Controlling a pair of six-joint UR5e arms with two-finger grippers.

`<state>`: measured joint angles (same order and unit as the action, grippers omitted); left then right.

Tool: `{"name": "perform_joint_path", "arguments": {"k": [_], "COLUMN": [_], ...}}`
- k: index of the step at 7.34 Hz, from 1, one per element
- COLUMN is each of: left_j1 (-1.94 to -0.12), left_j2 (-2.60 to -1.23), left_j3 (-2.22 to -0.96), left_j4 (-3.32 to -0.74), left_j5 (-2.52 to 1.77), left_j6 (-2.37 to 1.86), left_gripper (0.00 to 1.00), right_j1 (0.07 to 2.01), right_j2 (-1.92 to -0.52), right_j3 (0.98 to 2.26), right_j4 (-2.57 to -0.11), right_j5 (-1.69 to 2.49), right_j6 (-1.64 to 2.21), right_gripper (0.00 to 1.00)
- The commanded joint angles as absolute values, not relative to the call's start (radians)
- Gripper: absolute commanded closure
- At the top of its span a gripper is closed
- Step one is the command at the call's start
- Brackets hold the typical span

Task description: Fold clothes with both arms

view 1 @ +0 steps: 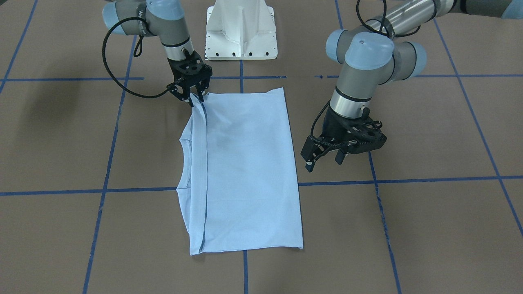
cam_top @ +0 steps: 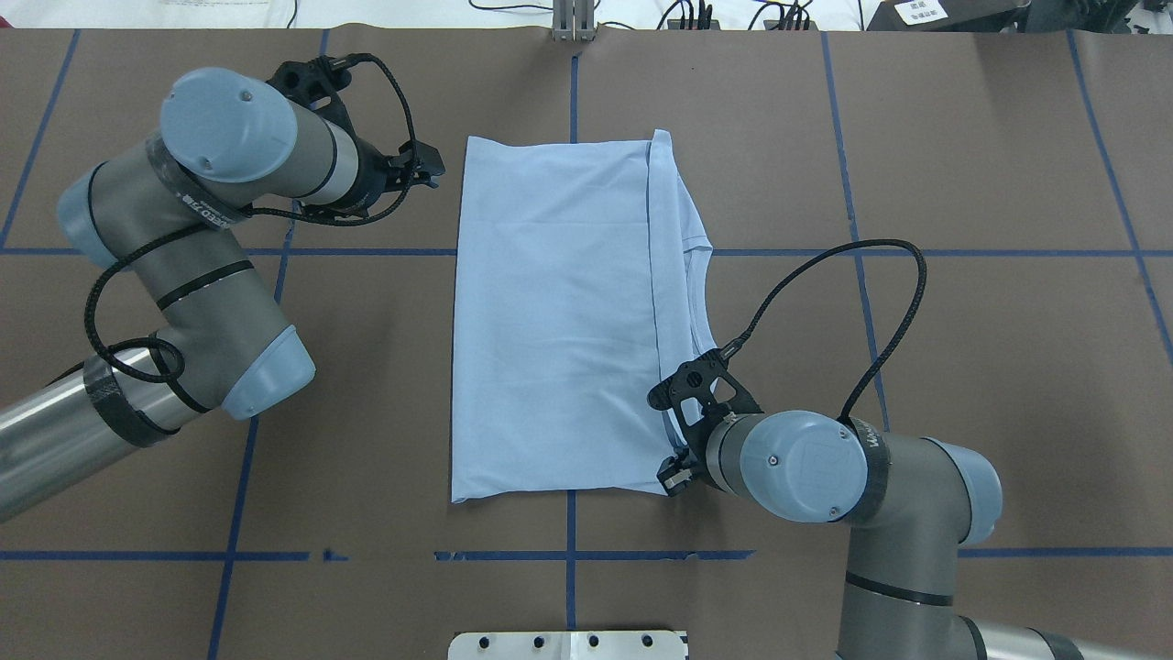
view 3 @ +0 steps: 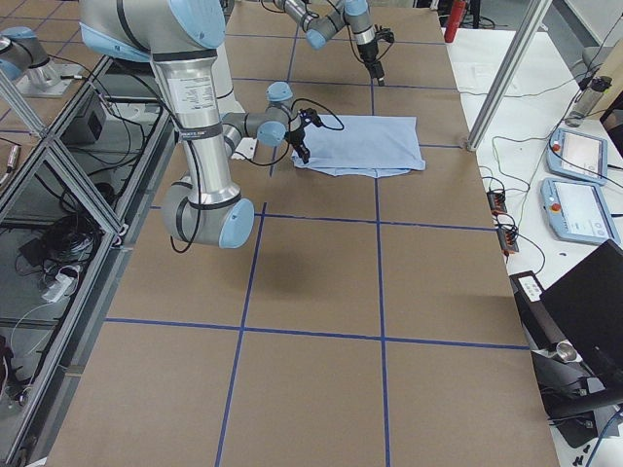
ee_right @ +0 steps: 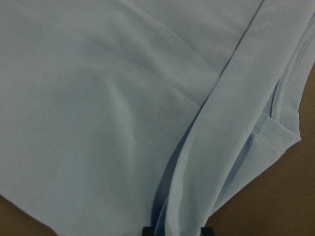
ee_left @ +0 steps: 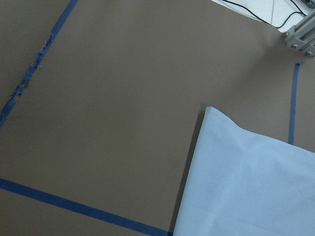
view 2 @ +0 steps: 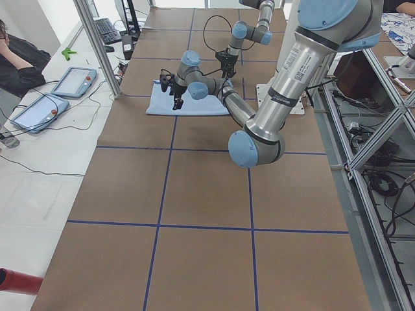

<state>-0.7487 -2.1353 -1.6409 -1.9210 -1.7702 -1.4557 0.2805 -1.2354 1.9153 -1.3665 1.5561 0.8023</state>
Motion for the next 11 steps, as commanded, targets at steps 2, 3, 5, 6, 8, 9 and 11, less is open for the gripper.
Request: {"name": "perform_joint_path", "arguments": {"k": [2,3,5,6,8,9,11], "left_j1": [-0.749,-0.749,-0.746,-0.746,-0.746,-0.746,-0.744], "left_j2": [-2.135,-2.135,-2.135,-2.138,-2.138,-2.138,-2.140], "left_j3": [-1.641,-1.641,-1.641,-1.640,-1.640,-1.640,-1.640], "left_j4": [-1.921,-1.922,-1.922,-1.922,-1.922,-1.922,-1.924], "left_j5": [-1.770,-1.770,-1.769,-1.770,-1.770,-1.770,-1.770], "left_j6": [-1.457,-1.466,-1.476,-1.491,-1.491,-1.491,-1.491], "left_gripper": [0.00,0.00,0.00,0.00,0.00,0.00,0.00], "right_j1": [0.273,0.270,0.270,0.271,0.275,0.281,0.301], "right_j2": [-1.232,-1.233,-1.235,-1.235,-1.232,-1.232,-1.236], "right_j3": [1.916,1.916,1.914,1.914,1.919,1.921,1.931], "right_j4": [-1.367,-1.365,-1.365,-1.365,-1.365,-1.365,-1.365], "right_j5": [1.563,1.563,1.562,1.563,1.574,1.586,1.612], "right_j6": [0.802,0.802,0.802,0.802,0.802,0.802,0.802], "right_gripper": [0.57,0.57,0.81,1.00,1.00,1.00,1.00]}}
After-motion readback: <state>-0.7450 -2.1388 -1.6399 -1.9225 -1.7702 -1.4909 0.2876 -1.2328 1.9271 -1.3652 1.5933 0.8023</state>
